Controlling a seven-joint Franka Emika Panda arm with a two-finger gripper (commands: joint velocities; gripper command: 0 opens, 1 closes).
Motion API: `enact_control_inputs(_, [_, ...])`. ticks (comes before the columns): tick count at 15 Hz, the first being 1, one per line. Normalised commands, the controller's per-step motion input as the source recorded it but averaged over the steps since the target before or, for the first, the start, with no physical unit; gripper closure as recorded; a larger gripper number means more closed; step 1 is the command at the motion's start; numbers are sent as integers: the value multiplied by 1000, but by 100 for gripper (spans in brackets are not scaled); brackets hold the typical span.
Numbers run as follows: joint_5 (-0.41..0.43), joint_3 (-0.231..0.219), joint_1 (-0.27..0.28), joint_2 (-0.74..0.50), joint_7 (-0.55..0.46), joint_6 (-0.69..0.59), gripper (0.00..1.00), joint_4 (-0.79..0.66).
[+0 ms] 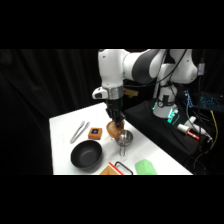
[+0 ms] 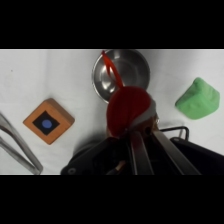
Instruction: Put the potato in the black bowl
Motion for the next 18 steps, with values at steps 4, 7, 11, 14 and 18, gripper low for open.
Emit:
enact_control_inputs(4, [-170,-12,41,478,111,-253,95,747])
enact_control_inputs(7, [-156,-38,27,549,79,-285,95,804])
enact_control_inputs(11, [-123,-43,9,520,36,-297,95,777])
enact_control_inputs(14, [-111,-31,1,435,14,-283,93,649])
enact_control_inputs(18, [-134,-32,4,304,23,-224,47,454])
